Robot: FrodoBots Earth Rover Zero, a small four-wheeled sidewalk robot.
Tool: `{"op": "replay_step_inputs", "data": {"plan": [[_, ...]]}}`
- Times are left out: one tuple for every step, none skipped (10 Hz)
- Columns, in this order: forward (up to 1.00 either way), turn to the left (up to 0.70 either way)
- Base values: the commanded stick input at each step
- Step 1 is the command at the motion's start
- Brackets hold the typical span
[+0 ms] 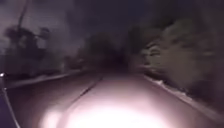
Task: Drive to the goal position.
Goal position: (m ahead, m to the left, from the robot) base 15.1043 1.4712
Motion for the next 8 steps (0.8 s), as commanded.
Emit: {"op": "replay_step_inputs", "data": {"plan": [[0.5, 0.0], [0.5, 0.0], [0.5, 0.0], [0.5, 0.0], [0.5, 0.0], [0.5, 0.0], [0.5, 0.0], [0.5, 0.0]]}}
